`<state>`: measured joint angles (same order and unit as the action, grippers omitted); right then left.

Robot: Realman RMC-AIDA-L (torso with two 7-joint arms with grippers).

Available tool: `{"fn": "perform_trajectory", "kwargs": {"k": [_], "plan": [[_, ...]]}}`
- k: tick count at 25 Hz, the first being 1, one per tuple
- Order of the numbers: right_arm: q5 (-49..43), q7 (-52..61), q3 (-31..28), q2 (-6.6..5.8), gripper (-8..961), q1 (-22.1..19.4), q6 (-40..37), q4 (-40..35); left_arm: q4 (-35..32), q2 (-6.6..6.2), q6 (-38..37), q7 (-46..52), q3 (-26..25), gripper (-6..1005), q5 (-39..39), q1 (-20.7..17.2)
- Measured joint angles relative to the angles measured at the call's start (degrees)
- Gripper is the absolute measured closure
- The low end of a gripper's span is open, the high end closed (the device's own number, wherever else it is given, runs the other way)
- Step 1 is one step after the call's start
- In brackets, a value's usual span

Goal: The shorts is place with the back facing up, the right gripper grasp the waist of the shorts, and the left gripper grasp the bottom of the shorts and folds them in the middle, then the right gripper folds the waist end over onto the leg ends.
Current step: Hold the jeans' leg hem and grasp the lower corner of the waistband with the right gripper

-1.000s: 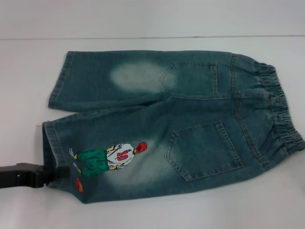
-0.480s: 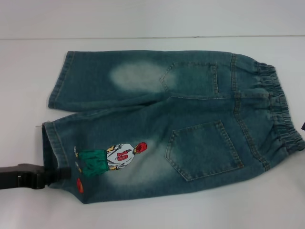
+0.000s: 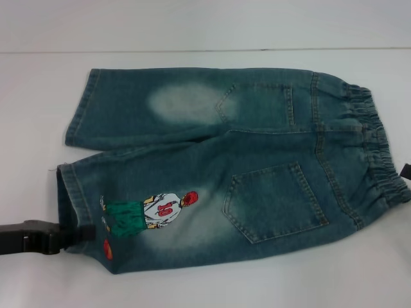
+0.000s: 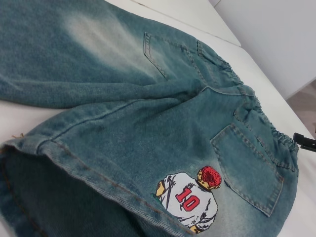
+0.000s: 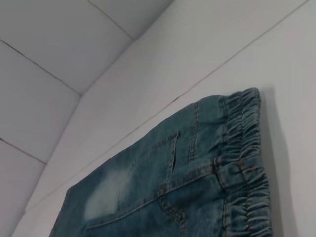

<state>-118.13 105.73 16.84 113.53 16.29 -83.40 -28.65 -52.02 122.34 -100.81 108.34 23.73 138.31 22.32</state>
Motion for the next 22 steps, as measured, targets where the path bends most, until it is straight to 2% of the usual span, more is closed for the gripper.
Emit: {"fn": "perform_trajectory", "kwargs": {"k": [22], "plan": [[-0.03, 0.09, 2.47, 0.03, 26, 1.21, 2.40, 1.25, 0.26, 0.00, 0.12, -0.23, 0.00, 982, -0.12, 0.00]]}}
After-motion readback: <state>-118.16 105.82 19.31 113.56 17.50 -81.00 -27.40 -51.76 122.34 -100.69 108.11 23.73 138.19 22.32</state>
